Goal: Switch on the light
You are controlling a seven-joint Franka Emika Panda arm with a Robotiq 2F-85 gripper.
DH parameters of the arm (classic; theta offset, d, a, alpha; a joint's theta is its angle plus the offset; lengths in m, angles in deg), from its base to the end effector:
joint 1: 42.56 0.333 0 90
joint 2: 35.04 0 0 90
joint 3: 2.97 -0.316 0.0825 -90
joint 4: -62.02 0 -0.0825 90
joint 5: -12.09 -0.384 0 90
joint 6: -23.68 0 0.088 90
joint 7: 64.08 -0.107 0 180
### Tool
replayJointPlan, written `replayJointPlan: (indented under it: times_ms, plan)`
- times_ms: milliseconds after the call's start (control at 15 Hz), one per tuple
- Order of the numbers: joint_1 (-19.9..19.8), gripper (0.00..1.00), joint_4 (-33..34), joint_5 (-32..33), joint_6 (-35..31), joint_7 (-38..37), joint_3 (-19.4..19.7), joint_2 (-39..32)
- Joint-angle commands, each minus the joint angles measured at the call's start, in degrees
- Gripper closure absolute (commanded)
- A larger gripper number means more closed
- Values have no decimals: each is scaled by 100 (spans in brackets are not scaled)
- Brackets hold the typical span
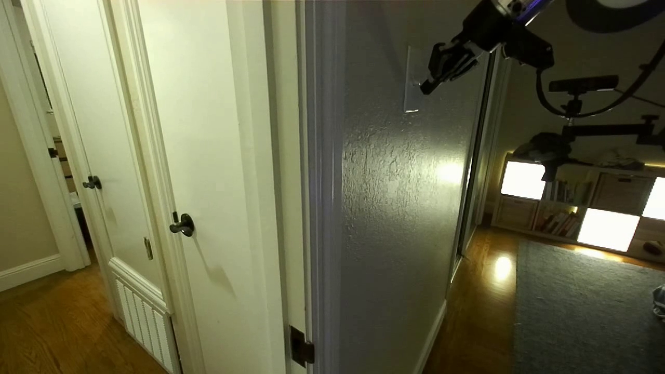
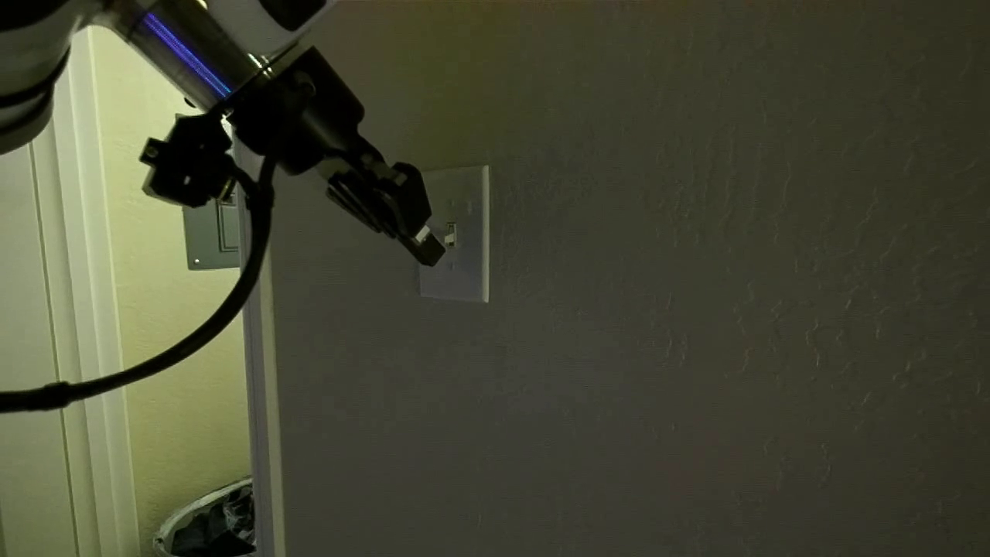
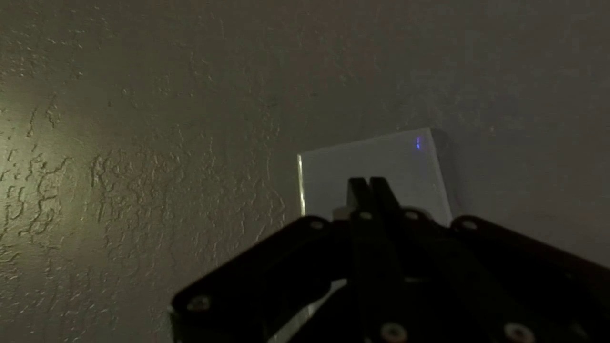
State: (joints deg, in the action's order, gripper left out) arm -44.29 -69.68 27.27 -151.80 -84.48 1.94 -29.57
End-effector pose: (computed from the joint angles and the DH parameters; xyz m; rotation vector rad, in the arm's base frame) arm 0.5460 -0.0437 0.4896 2.8180 -0.3121 1.3032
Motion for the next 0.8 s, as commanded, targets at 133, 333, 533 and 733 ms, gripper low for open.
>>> replayJointPlan:
  times_ms: [133, 333, 533, 733]
  plan:
    - [0, 94, 145, -70, -152, 83, 60, -115]
    - [25, 94, 149, -147, -205, 106, 71, -156]
    - [44, 94, 157, -256, -262, 131, 74, -227]
    - [23, 94, 211, -282, -387, 138, 63, -337]
